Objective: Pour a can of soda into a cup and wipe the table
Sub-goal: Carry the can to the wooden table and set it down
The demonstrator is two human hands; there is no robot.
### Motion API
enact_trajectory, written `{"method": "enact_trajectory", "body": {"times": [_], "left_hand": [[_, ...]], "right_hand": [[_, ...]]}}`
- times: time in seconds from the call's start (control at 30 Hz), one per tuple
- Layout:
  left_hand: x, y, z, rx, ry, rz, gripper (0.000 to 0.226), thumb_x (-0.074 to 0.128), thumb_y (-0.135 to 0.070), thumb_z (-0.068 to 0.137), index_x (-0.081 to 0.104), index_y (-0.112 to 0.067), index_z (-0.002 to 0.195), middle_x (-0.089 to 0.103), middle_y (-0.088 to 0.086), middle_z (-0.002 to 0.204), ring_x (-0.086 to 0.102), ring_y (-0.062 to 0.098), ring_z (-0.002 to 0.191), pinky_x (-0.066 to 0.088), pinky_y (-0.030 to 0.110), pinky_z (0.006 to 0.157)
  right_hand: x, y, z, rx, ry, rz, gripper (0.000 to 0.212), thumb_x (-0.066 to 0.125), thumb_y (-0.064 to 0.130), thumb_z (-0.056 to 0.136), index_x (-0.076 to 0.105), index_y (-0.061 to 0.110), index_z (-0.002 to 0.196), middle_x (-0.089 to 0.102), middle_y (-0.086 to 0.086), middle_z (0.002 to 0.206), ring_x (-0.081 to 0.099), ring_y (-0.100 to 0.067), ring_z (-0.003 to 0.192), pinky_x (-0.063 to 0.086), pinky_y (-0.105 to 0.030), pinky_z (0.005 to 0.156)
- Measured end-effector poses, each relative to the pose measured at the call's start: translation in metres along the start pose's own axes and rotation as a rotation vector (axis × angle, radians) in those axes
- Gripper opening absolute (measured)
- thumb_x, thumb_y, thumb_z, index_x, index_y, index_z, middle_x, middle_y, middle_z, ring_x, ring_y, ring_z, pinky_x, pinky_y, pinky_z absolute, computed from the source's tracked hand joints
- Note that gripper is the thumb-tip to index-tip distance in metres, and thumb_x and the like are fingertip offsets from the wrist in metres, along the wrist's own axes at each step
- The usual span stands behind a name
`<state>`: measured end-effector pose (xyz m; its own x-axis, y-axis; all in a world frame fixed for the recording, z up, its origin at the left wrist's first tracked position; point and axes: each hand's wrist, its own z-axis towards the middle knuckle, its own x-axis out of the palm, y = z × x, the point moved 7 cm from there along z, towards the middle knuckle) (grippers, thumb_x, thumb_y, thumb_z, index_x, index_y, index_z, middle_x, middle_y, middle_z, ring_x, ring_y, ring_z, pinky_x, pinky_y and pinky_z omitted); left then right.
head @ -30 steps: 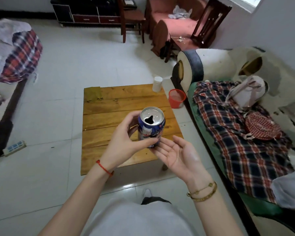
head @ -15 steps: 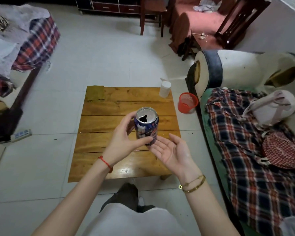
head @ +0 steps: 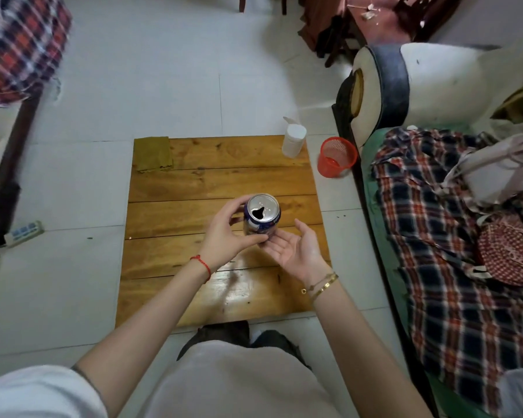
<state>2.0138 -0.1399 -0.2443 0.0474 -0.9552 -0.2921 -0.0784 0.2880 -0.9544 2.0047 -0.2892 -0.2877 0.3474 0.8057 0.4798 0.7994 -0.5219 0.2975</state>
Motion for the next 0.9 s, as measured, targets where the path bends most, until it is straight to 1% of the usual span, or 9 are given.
{"method": "enact_trajectory", "body": {"times": [0.07,0.23,0.37,0.43,0.5,0.6,0.7,0.8,0.9], "left_hand": [[0.006,0.015,0.012,-0.028,0.01,-0.01,0.078,0.092,-0.012,0.062,0.056,-0.042,0.124,0.062,-0.011,0.128,0.057,0.001,0.117,0.045,0.016,0.098],[0.022,0.056,0.035,-0.111,0.01,-0.035,0.074,0.09,-0.005,0.063,0.059,-0.028,0.126,0.063,-0.014,0.125,0.058,0.0,0.116,0.048,0.021,0.1],[0.038,0.083,0.045,-0.163,0.001,-0.027,0.075,0.089,-0.007,0.063,0.057,-0.047,0.118,0.063,-0.029,0.117,0.057,-0.006,0.114,0.046,0.013,0.096],[0.046,0.098,0.049,-0.184,0.001,-0.019,0.076,0.089,-0.007,0.063,0.055,-0.05,0.116,0.063,-0.03,0.117,0.057,-0.005,0.114,0.047,0.014,0.096],[0.054,0.119,0.052,-0.197,-0.008,-0.015,0.076,0.09,-0.007,0.063,0.055,-0.049,0.117,0.063,-0.024,0.119,0.057,-0.002,0.115,0.049,0.021,0.098],[0.068,0.153,0.052,-0.225,-0.022,-0.024,0.074,0.089,-0.005,0.062,0.059,-0.037,0.122,0.063,-0.017,0.123,0.056,0.002,0.117,0.05,0.027,0.1],[0.081,0.184,0.051,-0.236,-0.04,-0.028,0.07,0.087,-0.005,0.062,0.061,-0.025,0.125,0.064,-0.015,0.122,0.057,0.004,0.117,0.05,0.024,0.096],[0.092,0.213,0.048,-0.246,-0.065,-0.04,0.069,0.088,-0.006,0.063,0.061,-0.024,0.124,0.065,-0.016,0.121,0.058,0.004,0.116,0.05,0.021,0.095],[0.101,0.239,0.043,-0.261,-0.076,-0.041,0.069,0.087,-0.004,0.064,0.062,-0.025,0.124,0.065,-0.017,0.12,0.059,0.005,0.117,0.052,0.027,0.096]], "right_hand": [[-0.004,0.005,0.018,0.01,-0.037,-0.027,0.064,0.037,0.042,0.103,0.04,-0.009,0.141,0.049,-0.029,0.142,0.052,-0.039,0.13,0.046,-0.044,0.103],[-0.02,0.014,0.064,0.056,-0.11,-0.099,0.065,0.035,0.045,0.104,0.045,-0.008,0.139,0.05,-0.027,0.142,0.052,-0.037,0.129,0.04,-0.044,0.112],[-0.038,0.018,0.1,0.071,-0.17,-0.199,0.064,0.035,0.049,0.103,0.053,-0.006,0.131,0.06,-0.022,0.128,0.058,-0.032,0.112,0.046,-0.04,0.097],[-0.048,0.016,0.117,0.103,-0.178,-0.209,0.065,0.035,0.051,0.102,0.056,-0.007,0.125,0.066,-0.019,0.111,0.061,-0.029,0.102,0.05,-0.036,0.087],[-0.058,0.011,0.135,0.143,-0.18,-0.221,0.064,0.033,0.052,0.102,0.061,-0.005,0.107,0.072,-0.014,0.079,0.063,-0.025,0.085,0.051,-0.033,0.074],[-0.075,0.004,0.163,0.165,-0.199,-0.22,0.062,0.028,0.05,0.104,0.06,-0.002,0.09,0.057,-0.004,0.043,0.053,-0.017,0.048,0.048,-0.032,0.066],[-0.096,-0.004,0.192,0.173,-0.242,-0.191,0.06,0.031,0.049,0.104,0.06,-0.002,0.092,0.063,-0.011,0.066,0.057,-0.017,0.038,0.049,-0.035,0.066],[-0.116,-0.013,0.219,0.185,-0.244,-0.205,0.06,0.03,0.05,0.103,0.061,-0.002,0.099,0.064,-0.015,0.091,0.063,-0.025,0.076,0.051,-0.036,0.074],[-0.131,-0.024,0.237,0.178,-0.257,-0.21,0.059,0.032,0.048,0.103,0.062,-0.002,0.095,0.063,-0.016,0.094,0.06,-0.027,0.087,0.048,-0.038,0.09]]}}
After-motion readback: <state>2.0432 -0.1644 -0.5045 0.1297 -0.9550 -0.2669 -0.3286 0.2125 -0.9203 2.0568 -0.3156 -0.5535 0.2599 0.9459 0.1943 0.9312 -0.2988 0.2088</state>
